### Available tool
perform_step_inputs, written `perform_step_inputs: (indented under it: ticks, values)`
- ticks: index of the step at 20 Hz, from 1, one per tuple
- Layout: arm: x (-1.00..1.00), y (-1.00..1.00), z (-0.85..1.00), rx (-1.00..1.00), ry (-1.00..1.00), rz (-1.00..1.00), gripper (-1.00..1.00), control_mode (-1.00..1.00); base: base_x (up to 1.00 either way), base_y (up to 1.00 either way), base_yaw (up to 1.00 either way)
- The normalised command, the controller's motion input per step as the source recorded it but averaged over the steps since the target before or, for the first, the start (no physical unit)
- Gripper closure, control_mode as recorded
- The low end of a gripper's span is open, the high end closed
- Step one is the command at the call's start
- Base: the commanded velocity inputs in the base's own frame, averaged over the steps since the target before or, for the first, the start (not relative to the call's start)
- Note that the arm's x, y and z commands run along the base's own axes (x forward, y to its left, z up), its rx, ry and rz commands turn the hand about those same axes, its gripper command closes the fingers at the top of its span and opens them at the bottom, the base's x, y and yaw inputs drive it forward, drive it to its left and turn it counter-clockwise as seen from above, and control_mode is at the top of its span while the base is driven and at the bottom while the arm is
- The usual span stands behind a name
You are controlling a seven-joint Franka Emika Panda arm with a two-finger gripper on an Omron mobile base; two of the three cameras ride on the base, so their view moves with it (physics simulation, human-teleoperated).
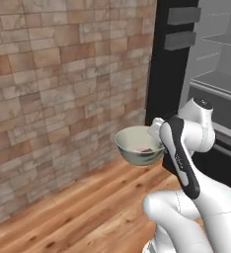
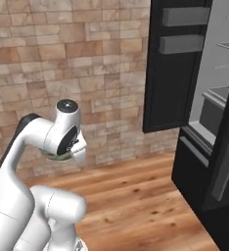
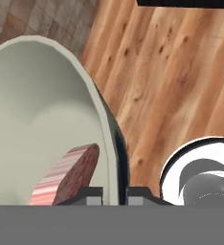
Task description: Place one of the steaks on the plate and the other in the bowl. Then place the bowl in the fridge.
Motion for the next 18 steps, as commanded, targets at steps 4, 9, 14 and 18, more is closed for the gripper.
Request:
perform_step_inputs:
  ticks: [4, 9, 14, 18]
  values:
    - [0.00, 0.00, 0.00, 0.00, 0.00, 0.00, 1.00, 1.00, 1.00, 0.54, -0.23]
    - [0.00, 0.00, 0.00, 0.00, 0.00, 0.00, 1.00, 1.00, 0.48, 0.39, -0.42]
    - [0.00, 0.00, 0.00, 0.00, 0.00, 0.00, 1.00, 1.00, 0.15, 0.26, -0.64]
    - [0.00, 0.00, 0.00, 0.00, 0.00, 0.00, 1.00, 1.00, 0.82, 0.76, -0.67]
